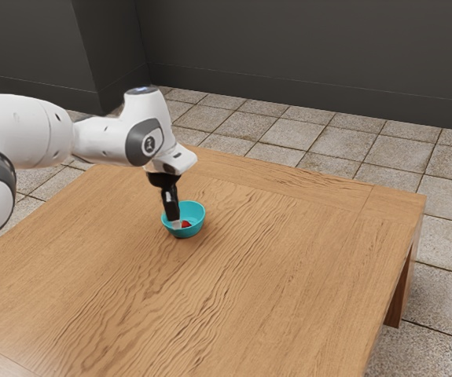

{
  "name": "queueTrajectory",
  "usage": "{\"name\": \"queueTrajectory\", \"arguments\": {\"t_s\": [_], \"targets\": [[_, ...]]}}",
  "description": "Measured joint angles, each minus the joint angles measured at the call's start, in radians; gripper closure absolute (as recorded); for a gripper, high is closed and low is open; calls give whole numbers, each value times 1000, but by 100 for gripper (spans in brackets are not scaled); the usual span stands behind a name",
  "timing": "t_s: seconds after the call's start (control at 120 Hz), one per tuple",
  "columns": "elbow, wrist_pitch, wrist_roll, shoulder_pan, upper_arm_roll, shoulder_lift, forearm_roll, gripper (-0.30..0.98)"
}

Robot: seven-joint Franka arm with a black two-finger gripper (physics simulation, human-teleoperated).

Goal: Take strawberry from the bowl

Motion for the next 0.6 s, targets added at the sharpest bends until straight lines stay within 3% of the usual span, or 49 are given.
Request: {"name": "queueTrajectory", "arguments": {"t_s": [0.233, 0.6], "targets": [[105, 8, -46, 17, 14, 93, -2, 23], [161, 19, -95, 29, 16, 138, -5, 24]]}}
